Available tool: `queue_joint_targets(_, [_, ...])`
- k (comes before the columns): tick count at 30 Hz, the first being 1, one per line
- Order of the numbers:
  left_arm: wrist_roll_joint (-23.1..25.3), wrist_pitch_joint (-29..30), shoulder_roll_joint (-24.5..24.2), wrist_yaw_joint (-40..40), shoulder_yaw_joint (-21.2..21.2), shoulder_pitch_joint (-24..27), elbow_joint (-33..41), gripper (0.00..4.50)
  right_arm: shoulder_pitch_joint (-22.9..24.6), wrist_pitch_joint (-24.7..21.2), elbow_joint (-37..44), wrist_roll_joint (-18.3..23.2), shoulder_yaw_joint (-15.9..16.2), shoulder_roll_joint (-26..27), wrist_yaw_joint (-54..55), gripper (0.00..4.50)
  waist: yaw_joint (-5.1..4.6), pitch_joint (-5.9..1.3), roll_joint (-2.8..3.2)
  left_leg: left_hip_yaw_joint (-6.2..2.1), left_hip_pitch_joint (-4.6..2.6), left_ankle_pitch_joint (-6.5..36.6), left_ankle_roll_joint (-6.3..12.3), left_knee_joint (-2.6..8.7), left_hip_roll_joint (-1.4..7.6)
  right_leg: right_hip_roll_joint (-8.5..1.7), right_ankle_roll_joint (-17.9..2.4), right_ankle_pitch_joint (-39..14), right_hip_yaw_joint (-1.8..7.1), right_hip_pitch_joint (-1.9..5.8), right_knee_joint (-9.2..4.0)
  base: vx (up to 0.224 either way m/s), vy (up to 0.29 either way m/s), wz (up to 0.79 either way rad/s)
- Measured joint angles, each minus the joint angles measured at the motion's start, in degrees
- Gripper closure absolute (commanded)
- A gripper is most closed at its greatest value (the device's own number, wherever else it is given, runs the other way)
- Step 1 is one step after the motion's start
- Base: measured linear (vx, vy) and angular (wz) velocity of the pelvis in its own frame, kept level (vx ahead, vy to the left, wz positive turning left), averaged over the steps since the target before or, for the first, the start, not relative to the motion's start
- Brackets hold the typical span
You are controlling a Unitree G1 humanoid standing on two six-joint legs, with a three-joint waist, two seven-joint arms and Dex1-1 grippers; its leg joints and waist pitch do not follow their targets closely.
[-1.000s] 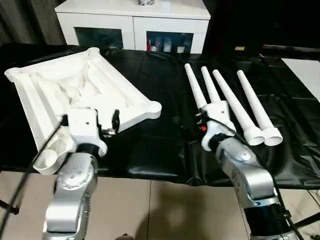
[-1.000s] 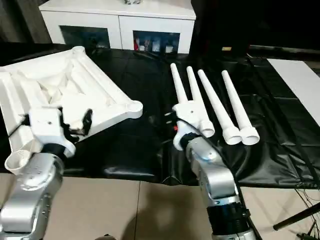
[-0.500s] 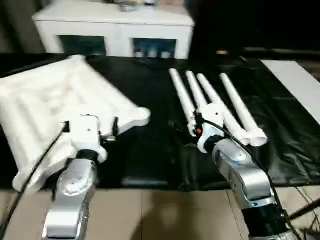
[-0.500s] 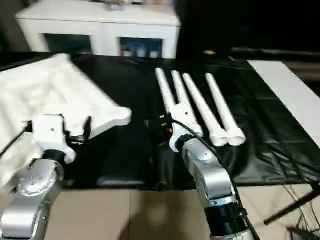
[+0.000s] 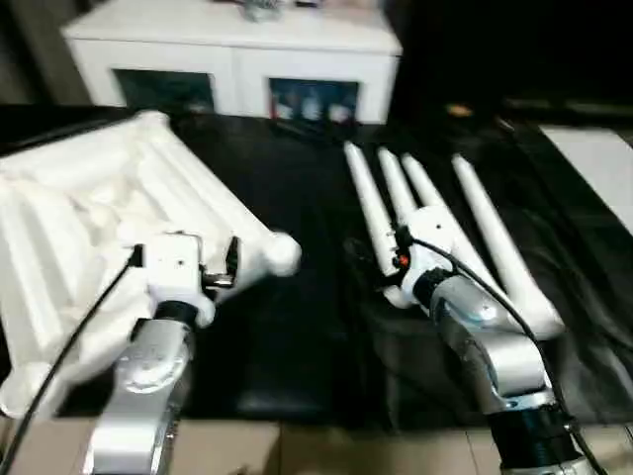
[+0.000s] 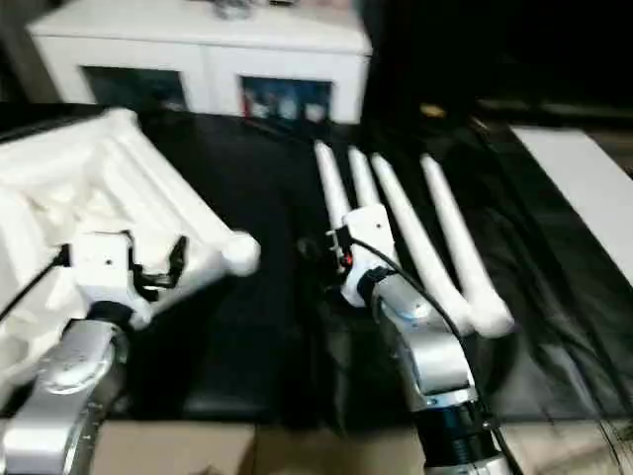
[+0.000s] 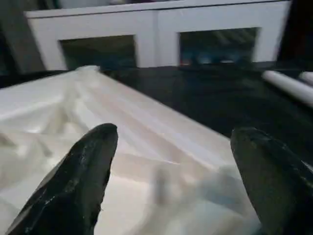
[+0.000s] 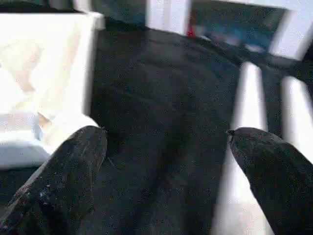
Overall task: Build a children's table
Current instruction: Move to table
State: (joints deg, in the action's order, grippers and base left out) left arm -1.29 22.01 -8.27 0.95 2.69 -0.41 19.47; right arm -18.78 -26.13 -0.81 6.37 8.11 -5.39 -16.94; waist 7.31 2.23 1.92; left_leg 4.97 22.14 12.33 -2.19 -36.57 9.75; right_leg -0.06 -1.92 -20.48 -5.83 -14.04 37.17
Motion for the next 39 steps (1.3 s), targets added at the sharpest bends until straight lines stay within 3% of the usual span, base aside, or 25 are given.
queue_joint_targets(1, [0.0, 0.0, -0.4, 0.0, 1.5, 0.2, -0.3, 0.36, -0.5, 0.0, 0.3, 0.1, 1.5, 0.8, -0.4, 0.00, -0.85, -0.05, -0.71, -0.18, -0.23, 0.5, 0.27, -0.18, -0.76, -0.86, -0.1, -0.3, 0.17, -1.73, 3.89, 0.193, 0.022, -0.12])
queue_joint_targets(2, [-0.1, -0.1, -0.5, 0.1, 1.9, 0.1, -0.4, 0.36, -0.6, 0.1, 0.8, 0.2, 2.3, 0.6, -0.8, 0.00, -1.30, -0.33, -1.16, -0.23, -0.62, 1.0, 0.55, -0.36, -1.09, -1.40, 0.5, -0.3, 0.75, -4.40, 7.07, 0.149, 0.000, -0.09])
queue_joint_targets(3, [-0.1, -0.2, -0.7, 0.5, 1.9, 0.1, -0.4, 0.36, -0.9, 0.0, 0.7, -0.1, 2.5, 0.1, -0.9, 0.00, -1.45, -0.48, -1.39, -0.18, -0.86, 1.3, 0.67, -0.52, -1.22, -1.68, 1.6, 0.2, 1.34, -6.37, 7.53, 0.149, 0.000, -0.09])
queue_joint_targets(4, [-0.2, -0.2, -0.9, 1.1, 1.6, 0.1, -0.4, 0.36, -1.0, 0.0, 0.8, -0.4, 2.5, -0.4, -0.9, 0.00, -1.78, -0.69, -1.88, 0.00, -0.93, 1.4, 0.86, -0.55, -1.64, -2.33, 3.2, 1.3, 2.18, -8.42, 6.96, 0.080, 0.006, -0.09])
queue_joint_targets(5, [-0.1, -0.2, -1.9, 2.1, 0.9, 0.2, -0.4, 0.36, -1.1, -0.2, 0.8, -0.6, 2.5, -0.9, -0.9, 0.00, -1.95, -0.84, -2.57, 0.40, -0.88, 1.5, 0.96, -0.71, -2.30, -3.26, 4.4, 3.3, 3.20, -9.89, 4.84, 0.000, 0.000, 0.00])
queue_joint_targets(6, [-0.1, -0.5, -3.3, 3.7, -0.1, 0.2, -0.5, 0.36, -1.3, -0.7, 0.9, -0.6, 2.2, -1.4, -0.8, 0.00, -2.16, -0.82, -4.01, 1.30, -0.29, 1.9, 0.98, -2.02, -3.13, -4.36, 3.6, 7.4, 4.99, -11.00, 2.48, 0.000, 0.000, 0.00])
queue_joint_targets(7, [-0.3, -0.6, -3.7, 5.2, -1.0, 0.7, -0.7, 0.36, -1.1, -1.6, 0.7, -0.6, 2.0, -1.6, -0.8, 0.00, -2.12, -0.73, -4.00, 1.38, -0.12, 2.1, 1.13, -1.93, -3.10, -4.26, 3.4, 7.4, 5.26, -11.17, 2.80, -0.033, -0.069, 0.06])
queue_joint_targets(9, [-1.4, -0.7, -4.7, 8.0, -1.9, 2.1, -0.9, 0.36, -1.1, -2.8, 0.7, -0.6, 0.8, -1.7, -0.7, 0.00, -2.02, -0.72, -3.88, 1.04, -0.27, 1.1, -0.43, -0.09, -2.57, -3.58, 2.7, 8.3, 4.90, -11.21, 1.60, -0.022, -0.110, 0.01])
queue_joint_targets(11, [-2.4, -0.7, -6.6, 10.6, -1.7, 2.4, -1.4, 0.09, -1.3, -3.3, 0.7, -0.6, 0.8, -1.6, -0.8, 0.00, -1.98, -0.55, -3.55, 0.99, -0.25, 0.4, -1.81, 0.42, -1.66, -2.98, 1.8, 9.0, 4.33, -10.86, 0.36, -0.043, -0.061, 0.00])
queue_joint_targets(13, [-3.5, -0.4, -8.8, 13.4, -1.4, 2.2, -1.4, 0.01, -1.6, -3.7, 0.7, -0.5, 1.2, -1.5, -0.9, 0.00, -2.04, -0.21, -3.01, 1.21, -0.25, 0.3, -2.50, 0.41, -1.08, -2.87, 1.5, 9.5, 3.83, -10.54, -0.24, -0.063, -0.030, 0.02])
queue_joint_targets(16, [-5.6, 0.6, -10.4, 17.1, -0.8, 2.0, -1.4, 0.01, -2.5, -5.6, 0.3, -0.4, 1.2, -1.6, -0.3, 0.00, -2.18, 0.50, -2.12, 2.03, -1.19, 0.3, -2.60, 0.33, -0.61, -3.14, 1.7, 9.5, 3.64, -9.64, -0.37, -0.076, -0.002, 0.08])
queue_joint_targets(18, [-8.4, 2.4, -12.4, 21.5, -1.3, 0.7, -1.4, 0.01, -6.7, -8.1, -2.2, -0.2, -1.1, -1.0, 2.0, 0.00, -2.16, 0.95, -1.70, 2.07, -1.29, 0.3, -2.60, 0.36, -0.62, -3.24, 1.8, 9.5, 3.48, -9.50, -0.59, -0.091, 0.006, 0.02])
queue_joint_targets(23, [-12.8, 5.6, -15.1, 30.1, -5.5, -2.5, 0.9, 0.01, -14.3, -9.7, -10.5, -0.1, -5.5, -1.0, 4.3, 0.00, -2.57, 1.12, -1.42, 1.97, -1.56, 0.3, -2.60, 1.29, -0.57, -3.26, 1.8, 9.5, 3.01, -8.98, -2.17, -0.075, 0.006, -0.02])
queue_joint_targets(28, [-14.2, 8.5, -17.6, 34.7, -8.1, -5.6, 1.6, 0.01, -25.0, -10.7, -25.4, -0.7, -3.9, -0.4, 3.8, 0.00, -4.41, 1.22, -1.33, 1.91, -1.60, 0.3, -2.60, 1.28, -0.53, -3.54, 1.8, 9.5, 2.38, -9.01, -2.45, -0.046, 0.012, -0.07])
queue_joint_targets(33, [-14.3, 9.6, -18.2, 35.0, -8.1, -6.9, 1.8, 0.01, -30.9, -13.9, -36.8, -1.8, -3.1, 0.5, 2.6, 0.00, -5.31, 1.35, -1.30, 1.74, -1.56, 0.3, -2.61, 1.31, 0.15, -3.86, 1.8, 9.5, 0.64, -8.76, -3.29, 0.000, 0.000, 0.00])
queue_joint_targets(39, [-13.9, 10.8, -15.9, 30.5, -7.0, -7.5, 2.2, 0.01, -34.5, -12.5, -48.2, -2.4, -3.8, 1.4, 2.9, 0.00, -5.35, 1.95, -1.10, 1.76, -1.59, 0.3, -2.62, 1.35, 0.56, -4.67, 1.7, 9.5, -1.16, -8.54, -3.73, 0.000, 0.000, 0.00])
